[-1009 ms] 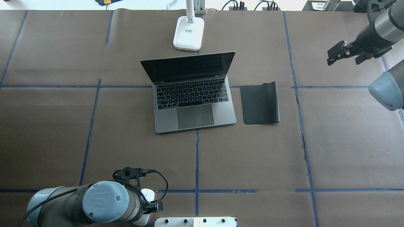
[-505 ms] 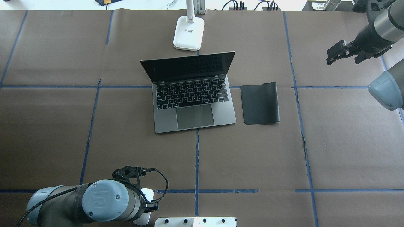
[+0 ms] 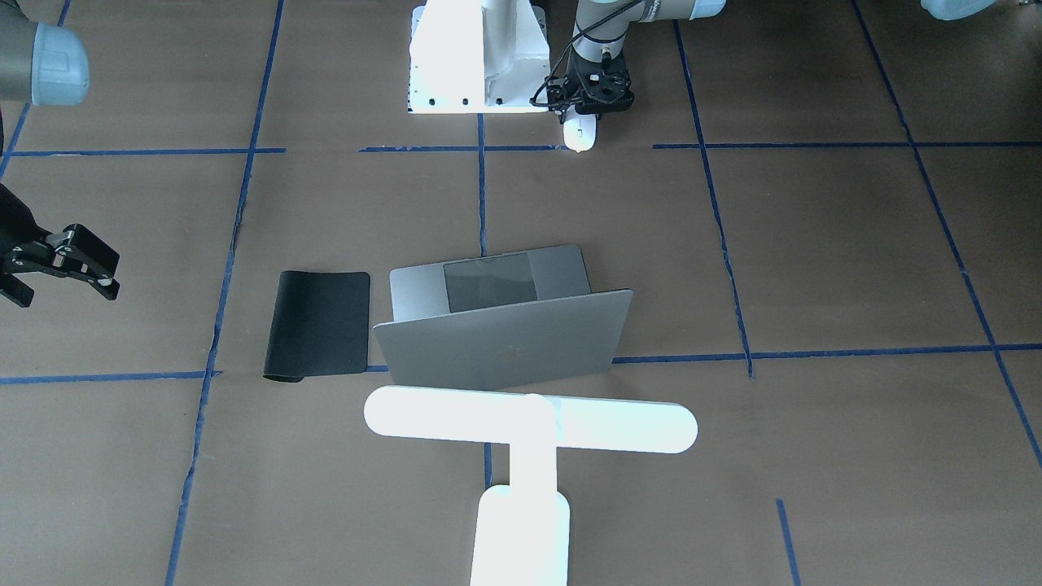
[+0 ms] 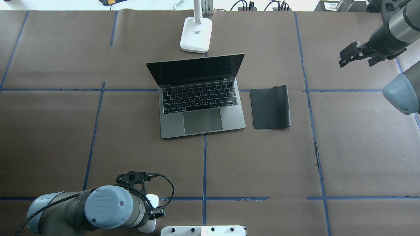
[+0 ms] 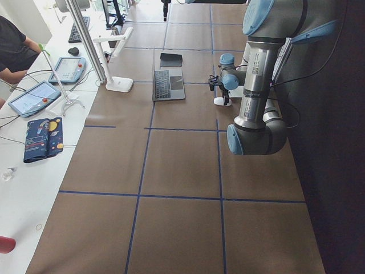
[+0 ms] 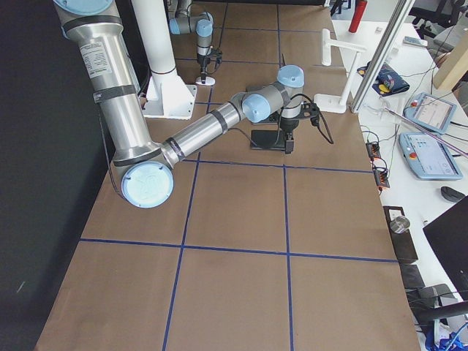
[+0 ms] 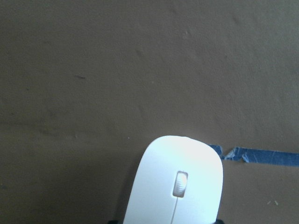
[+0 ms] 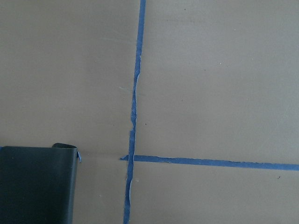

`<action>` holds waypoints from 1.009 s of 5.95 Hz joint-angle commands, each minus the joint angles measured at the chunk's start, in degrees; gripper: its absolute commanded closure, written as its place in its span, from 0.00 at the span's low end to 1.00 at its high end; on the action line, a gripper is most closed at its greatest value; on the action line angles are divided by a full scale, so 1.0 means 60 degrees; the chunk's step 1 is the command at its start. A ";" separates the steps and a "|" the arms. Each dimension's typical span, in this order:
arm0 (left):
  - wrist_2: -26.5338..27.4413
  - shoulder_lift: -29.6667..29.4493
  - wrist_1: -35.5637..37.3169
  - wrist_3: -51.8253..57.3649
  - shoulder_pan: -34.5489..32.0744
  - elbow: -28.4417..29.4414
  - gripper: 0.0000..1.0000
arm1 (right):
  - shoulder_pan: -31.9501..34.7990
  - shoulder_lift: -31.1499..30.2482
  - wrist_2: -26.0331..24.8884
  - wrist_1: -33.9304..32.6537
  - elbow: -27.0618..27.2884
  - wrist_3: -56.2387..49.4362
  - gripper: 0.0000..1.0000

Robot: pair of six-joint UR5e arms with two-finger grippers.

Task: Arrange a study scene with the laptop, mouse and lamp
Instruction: 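Carry the white mouse with the left gripper onto the mouse pad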

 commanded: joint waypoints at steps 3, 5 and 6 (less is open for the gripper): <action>-0.0029 -0.0007 0.0062 -0.0018 -0.0268 -0.0413 0.93 | 0.0007 0.0004 0.0004 0.0000 -0.0012 0.0008 0.00; -0.0073 -0.0022 0.0165 0.0011 -0.0649 -0.0738 0.96 | 0.0007 0.0004 0.0004 0.0000 0.0017 0.0008 0.00; -0.0044 -0.0385 0.0179 0.0055 -0.0897 -0.0651 0.96 | 0.0007 0.0004 0.0004 0.0000 0.0032 0.0008 0.00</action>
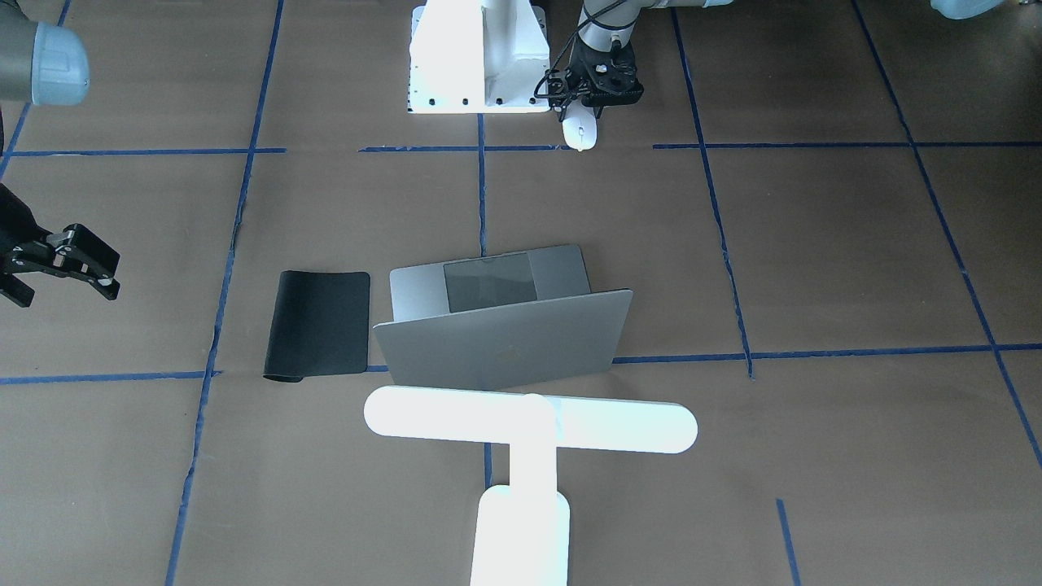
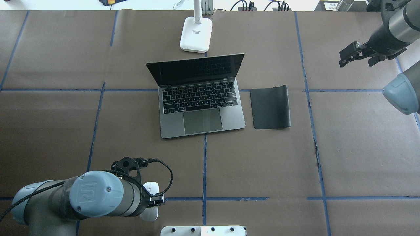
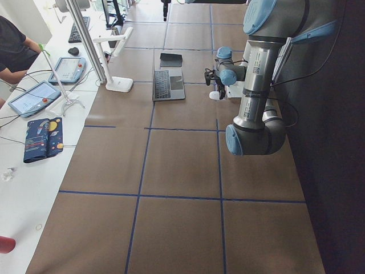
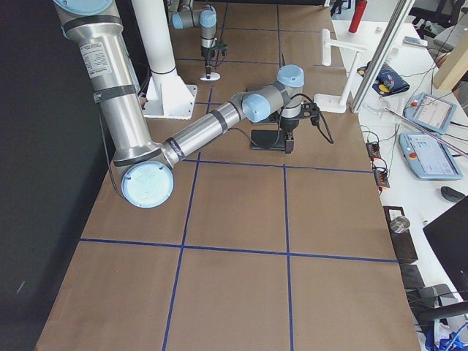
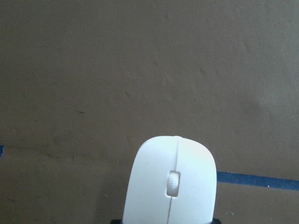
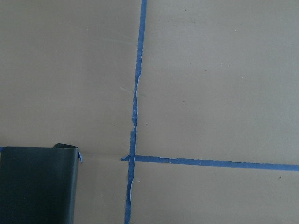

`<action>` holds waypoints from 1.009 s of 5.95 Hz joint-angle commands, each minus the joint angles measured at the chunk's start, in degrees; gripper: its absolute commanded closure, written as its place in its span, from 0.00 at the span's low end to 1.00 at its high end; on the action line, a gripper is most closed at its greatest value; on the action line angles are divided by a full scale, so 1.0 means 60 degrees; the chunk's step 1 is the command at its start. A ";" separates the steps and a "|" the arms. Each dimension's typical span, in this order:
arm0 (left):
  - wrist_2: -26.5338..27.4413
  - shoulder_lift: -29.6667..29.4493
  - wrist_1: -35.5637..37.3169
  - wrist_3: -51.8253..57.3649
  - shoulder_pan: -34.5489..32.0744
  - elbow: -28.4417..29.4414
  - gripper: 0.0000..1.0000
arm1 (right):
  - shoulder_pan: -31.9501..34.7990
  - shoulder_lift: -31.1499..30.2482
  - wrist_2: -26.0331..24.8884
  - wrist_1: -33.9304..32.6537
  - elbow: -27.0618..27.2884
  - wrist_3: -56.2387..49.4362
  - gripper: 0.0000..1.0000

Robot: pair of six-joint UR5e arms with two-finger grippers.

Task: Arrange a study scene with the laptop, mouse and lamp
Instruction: 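Carry the white mouse with the left gripper onto the mouse pad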

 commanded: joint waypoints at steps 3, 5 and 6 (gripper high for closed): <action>0.0075 -0.3260 0.0017 0.0531 -0.1132 0.2467 0.97 | 0.0000 -0.0102 0.0000 0.0029 0.0088 0.0015 0.00; 0.0061 -0.4946 -0.0142 0.1584 -0.1672 0.4180 0.97 | 0.0015 -0.0117 0.0000 0.0029 0.0131 0.0015 0.00; 0.0047 -0.6043 -0.0173 0.1590 -0.1922 0.5205 0.97 | 0.0000 -0.0131 0.0000 0.0015 0.0146 0.0015 0.00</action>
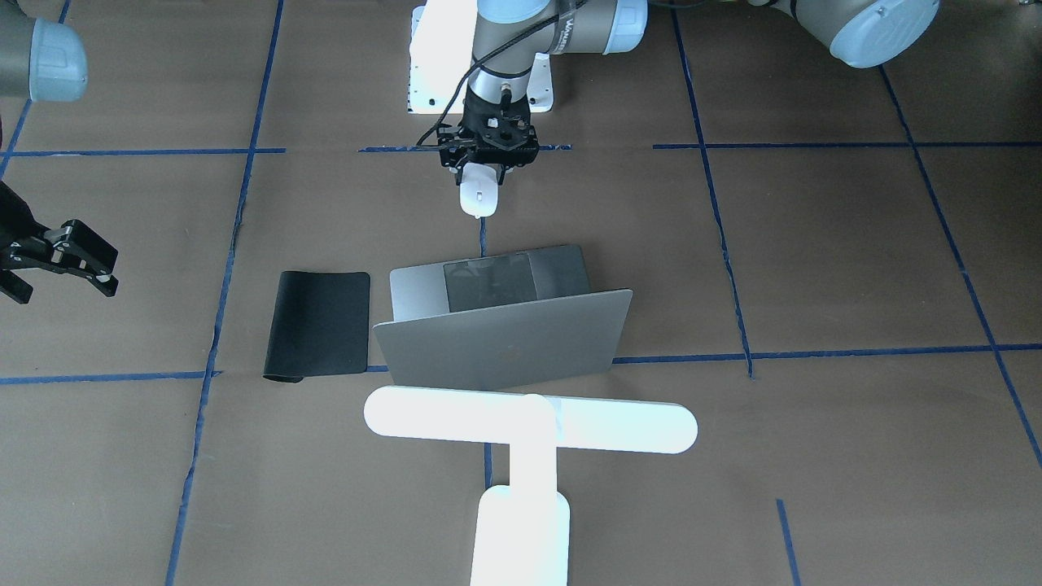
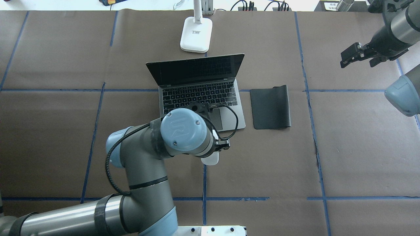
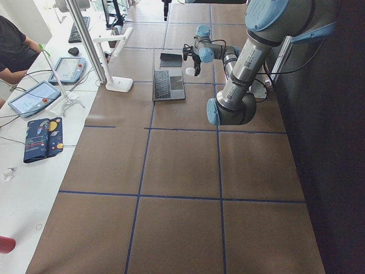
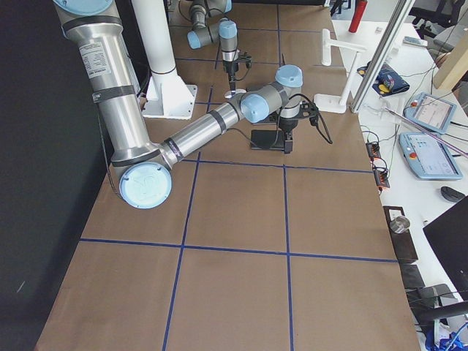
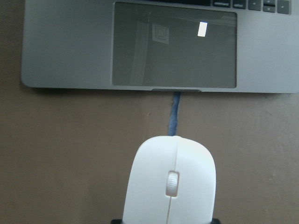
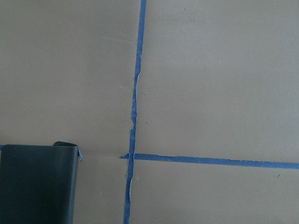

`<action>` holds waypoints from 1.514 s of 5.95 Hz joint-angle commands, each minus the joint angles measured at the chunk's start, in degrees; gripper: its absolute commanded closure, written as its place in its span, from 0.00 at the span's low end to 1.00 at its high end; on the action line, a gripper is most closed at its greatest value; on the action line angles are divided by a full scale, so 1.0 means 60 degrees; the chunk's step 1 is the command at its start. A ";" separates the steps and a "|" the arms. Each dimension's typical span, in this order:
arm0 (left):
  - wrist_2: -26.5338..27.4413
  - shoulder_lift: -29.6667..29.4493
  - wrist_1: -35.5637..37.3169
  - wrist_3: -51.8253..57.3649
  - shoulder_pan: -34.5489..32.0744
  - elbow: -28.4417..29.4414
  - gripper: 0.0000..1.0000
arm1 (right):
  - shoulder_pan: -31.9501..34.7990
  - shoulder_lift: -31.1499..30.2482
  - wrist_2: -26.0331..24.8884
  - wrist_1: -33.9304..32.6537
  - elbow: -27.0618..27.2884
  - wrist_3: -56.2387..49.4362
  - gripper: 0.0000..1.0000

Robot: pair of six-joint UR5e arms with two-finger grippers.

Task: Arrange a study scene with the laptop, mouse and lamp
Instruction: 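Carry the white mouse with the left gripper onto the mouse pad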

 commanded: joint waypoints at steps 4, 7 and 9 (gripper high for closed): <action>-0.0013 -0.3915 -0.3123 0.0093 -0.0670 0.5934 0.97 | -0.0006 -0.0013 0.0000 -0.0007 -0.0070 0.0000 0.00; -0.0013 -0.4329 -0.4166 0.0079 -0.0685 0.7273 0.97 | -0.0006 -0.0042 0.0000 0.0008 -0.0070 0.0015 0.00; 0.0045 -0.4373 -0.5038 0.0079 -0.0685 0.8000 0.97 | -0.0006 -0.0042 0.0000 -0.0007 -0.0041 0.0044 0.00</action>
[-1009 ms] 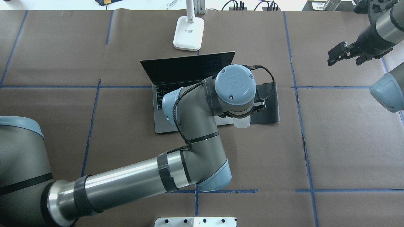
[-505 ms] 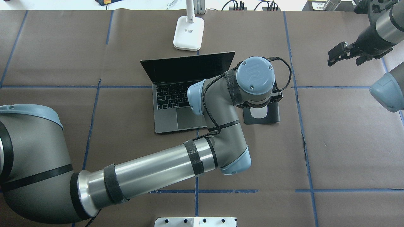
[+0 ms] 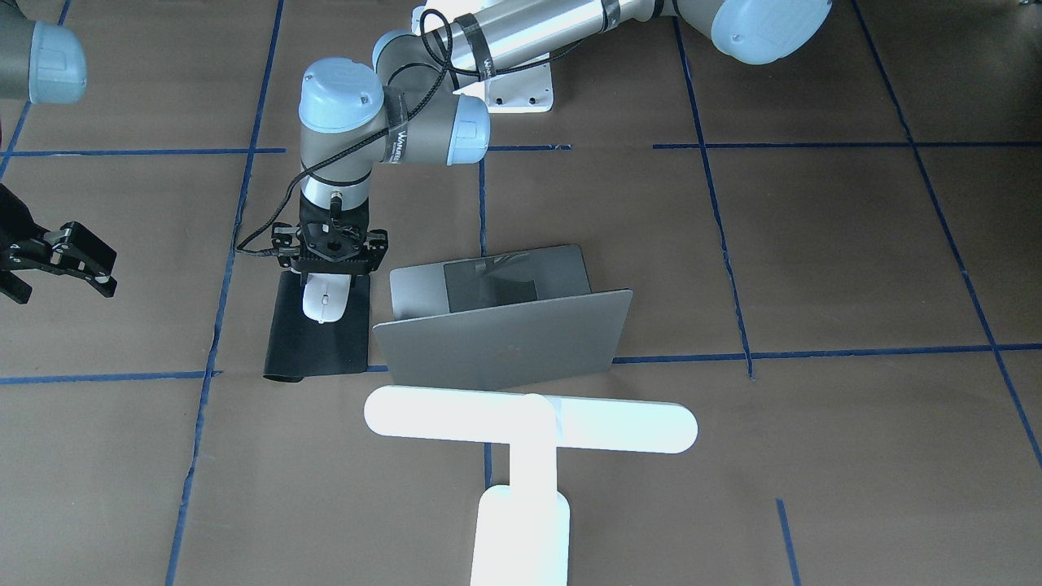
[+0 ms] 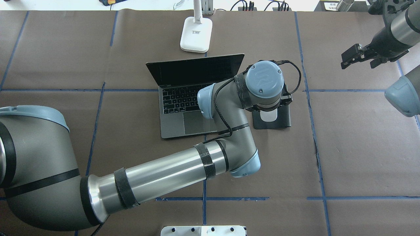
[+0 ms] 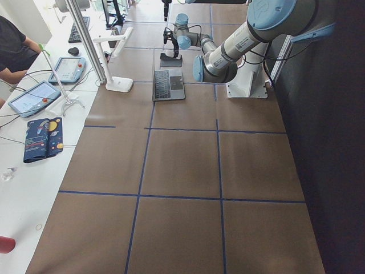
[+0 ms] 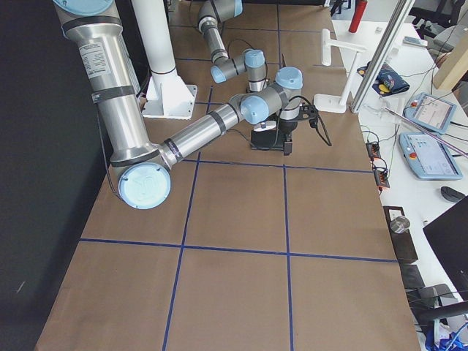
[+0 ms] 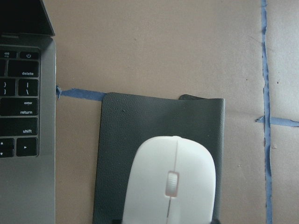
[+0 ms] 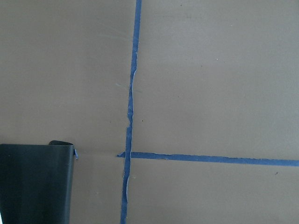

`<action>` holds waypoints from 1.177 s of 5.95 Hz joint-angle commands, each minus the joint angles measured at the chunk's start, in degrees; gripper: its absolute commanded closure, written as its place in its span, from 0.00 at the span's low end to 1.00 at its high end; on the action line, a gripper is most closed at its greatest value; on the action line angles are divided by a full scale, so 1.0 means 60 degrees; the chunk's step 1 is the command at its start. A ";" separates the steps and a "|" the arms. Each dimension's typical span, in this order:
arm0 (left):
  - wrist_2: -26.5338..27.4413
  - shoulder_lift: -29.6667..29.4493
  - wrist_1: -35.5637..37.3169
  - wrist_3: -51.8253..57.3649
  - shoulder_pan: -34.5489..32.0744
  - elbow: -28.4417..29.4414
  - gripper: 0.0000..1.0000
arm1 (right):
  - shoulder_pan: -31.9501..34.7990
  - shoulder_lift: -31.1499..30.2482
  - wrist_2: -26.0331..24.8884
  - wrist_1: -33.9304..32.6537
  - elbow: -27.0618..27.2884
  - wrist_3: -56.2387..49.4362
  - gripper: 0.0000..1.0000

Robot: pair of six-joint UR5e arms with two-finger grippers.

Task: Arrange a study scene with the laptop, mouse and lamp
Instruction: 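Carry the white mouse with the left gripper onto the mouse pad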

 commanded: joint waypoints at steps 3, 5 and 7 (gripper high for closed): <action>0.0055 -0.0229 -0.1152 -0.0015 -0.0031 0.1091 0.96 | 0.0000 -0.0001 0.0000 -0.0010 0.0072 0.0058 0.00; 0.0055 -0.0597 -0.1463 -0.0015 0.0013 0.1710 0.78 | 0.0000 -0.0015 0.0000 -0.0010 0.0072 0.0058 0.00; 0.0055 -0.0626 -0.1551 -0.0029 -0.0002 0.1696 0.43 | 0.0000 -0.0015 0.0000 -0.0010 0.0057 0.0058 0.00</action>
